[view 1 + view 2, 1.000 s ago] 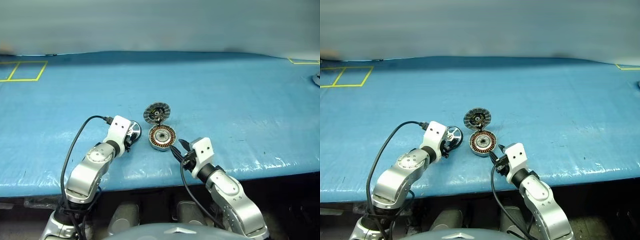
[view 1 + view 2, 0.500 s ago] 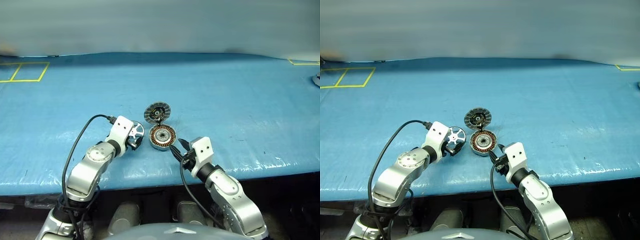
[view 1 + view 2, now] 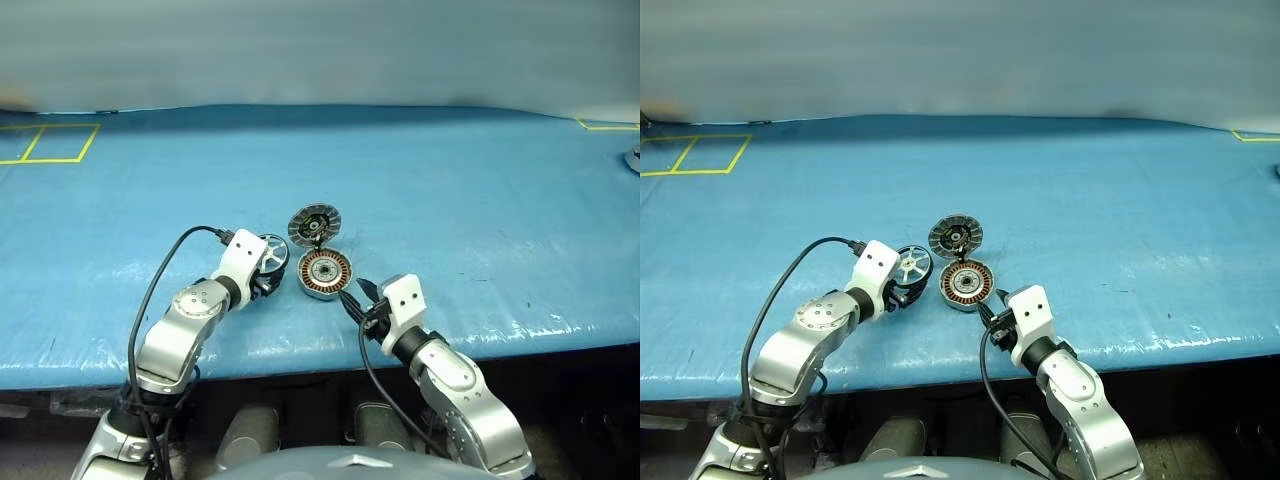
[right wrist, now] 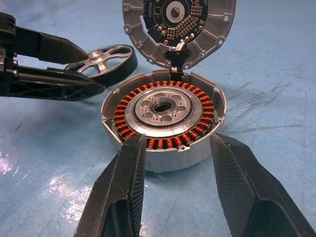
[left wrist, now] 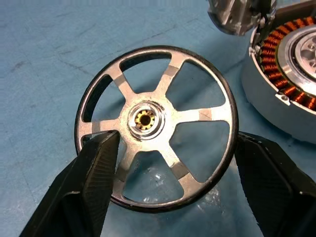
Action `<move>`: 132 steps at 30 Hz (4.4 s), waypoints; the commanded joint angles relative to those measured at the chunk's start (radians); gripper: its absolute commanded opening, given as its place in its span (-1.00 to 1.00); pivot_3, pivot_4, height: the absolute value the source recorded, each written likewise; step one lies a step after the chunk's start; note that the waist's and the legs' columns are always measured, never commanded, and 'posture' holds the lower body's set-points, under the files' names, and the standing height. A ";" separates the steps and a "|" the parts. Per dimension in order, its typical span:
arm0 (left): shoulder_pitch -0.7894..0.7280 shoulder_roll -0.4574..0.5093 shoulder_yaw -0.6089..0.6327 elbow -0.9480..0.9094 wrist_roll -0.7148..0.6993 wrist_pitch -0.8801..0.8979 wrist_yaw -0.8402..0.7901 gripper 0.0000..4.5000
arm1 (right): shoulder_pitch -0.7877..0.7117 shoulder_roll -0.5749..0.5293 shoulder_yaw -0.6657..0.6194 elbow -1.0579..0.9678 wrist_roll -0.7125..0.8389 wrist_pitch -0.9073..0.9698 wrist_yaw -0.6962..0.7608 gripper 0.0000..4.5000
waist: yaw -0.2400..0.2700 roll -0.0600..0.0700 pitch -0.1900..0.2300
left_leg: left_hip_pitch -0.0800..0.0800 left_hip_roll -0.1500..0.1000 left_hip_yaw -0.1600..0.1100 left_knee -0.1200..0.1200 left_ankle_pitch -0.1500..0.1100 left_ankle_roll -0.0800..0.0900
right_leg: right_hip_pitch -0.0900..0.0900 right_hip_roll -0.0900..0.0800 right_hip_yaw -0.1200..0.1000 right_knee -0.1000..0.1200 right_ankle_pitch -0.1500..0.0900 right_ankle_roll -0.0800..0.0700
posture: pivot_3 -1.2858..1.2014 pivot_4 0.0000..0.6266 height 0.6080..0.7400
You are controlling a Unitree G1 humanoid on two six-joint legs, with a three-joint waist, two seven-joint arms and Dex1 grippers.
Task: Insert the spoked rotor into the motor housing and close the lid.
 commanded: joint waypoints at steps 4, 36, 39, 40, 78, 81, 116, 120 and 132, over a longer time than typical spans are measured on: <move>-0.018 -0.015 0.059 -0.109 -0.055 0.065 -0.009 0.67 | -0.009 -0.001 0.002 -0.029 -0.003 0.000 0.010 -0.05 | -0.001 0.000 0.000 | 0.000 0.000 0.000 0.000 0.000 0.000 | 0.000 0.000 0.000 0.000 0.000 0.000 | 0.03 -0.52 1.00; -0.222 0.059 0.036 0.211 -0.065 -0.108 -0.133 0.67 | -0.014 0.020 0.010 -0.024 -0.022 0.008 -0.006 -0.05 | -0.001 -0.003 0.002 | -0.001 0.000 0.000 0.000 0.003 -0.005 | -0.001 0.002 -0.001 0.000 0.001 -0.002 | 0.03 -0.52 1.00; -0.233 0.097 0.021 0.268 -0.069 -0.153 -0.221 0.67 | -0.018 0.021 0.011 -0.022 -0.023 0.010 -0.006 -0.05 | -0.001 -0.003 0.002 | -0.001 0.000 0.000 0.000 0.003 -0.005 | -0.001 0.002 -0.001 0.000 0.001 -0.001 | 0.03 -0.52 1.00; -0.237 0.111 0.012 0.281 -0.067 -0.167 -0.251 0.67 | -0.019 0.021 0.012 -0.021 -0.024 0.011 -0.005 -0.05 | -0.002 -0.002 0.002 | -0.001 0.000 0.000 -0.001 0.003 -0.005 | -0.001 0.002 -0.001 0.000 0.001 -0.001 | 0.03 -0.52 1.00; -0.329 0.242 0.018 0.166 -0.024 -0.051 -0.413 0.67 | -0.029 0.024 0.014 -0.009 -0.027 0.000 -0.011 -0.05 | -0.023 -0.003 0.003 | -0.001 0.000 -0.001 -0.001 0.000 -0.001 | -0.001 0.001 -0.001 0.000 0.000 0.000 | 0.03 -0.52 1.00; -0.373 0.270 0.001 0.184 -0.044 -0.040 -0.469 0.67 | -0.038 0.027 0.015 -0.003 -0.025 0.001 -0.009 -0.05 | -0.023 -0.003 0.003 | -0.001 0.000 -0.001 0.000 0.000 -0.001 | -0.001 0.002 -0.001 0.000 0.000 0.000 | 0.03 -0.52 1.00; -0.585 0.369 -0.249 0.334 0.182 -0.184 -0.762 0.67 | -0.035 0.052 0.019 0.018 -0.037 -0.024 -0.010 -0.05 | -0.025 -0.005 0.004 | -0.002 -0.001 0.001 0.000 -0.001 0.001 | -0.002 0.004 -0.001 0.000 0.000 0.000 | 0.03 -0.52 1.00; -0.562 0.365 -0.269 0.346 0.201 -0.185 -0.757 0.67 | -0.031 0.052 0.015 0.017 -0.035 -0.025 -0.011 -0.05 | -0.025 -0.005 0.004 | -0.002 -0.001 0.001 0.000 -0.001 0.001 | -0.002 0.005 -0.001 0.001 0.000 0.000 | 0.03 -0.52 1.00; -0.531 0.350 -0.280 0.388 0.226 -0.173 -0.748 0.67 | -0.025 0.055 0.013 0.016 -0.038 -0.026 -0.018 -0.05 | -0.024 -0.005 0.004 | -0.002 -0.001 0.001 0.000 -0.001 0.001 | -0.002 0.005 -0.001 0.001 0.000 0.001 | 0.03 -0.52 1.00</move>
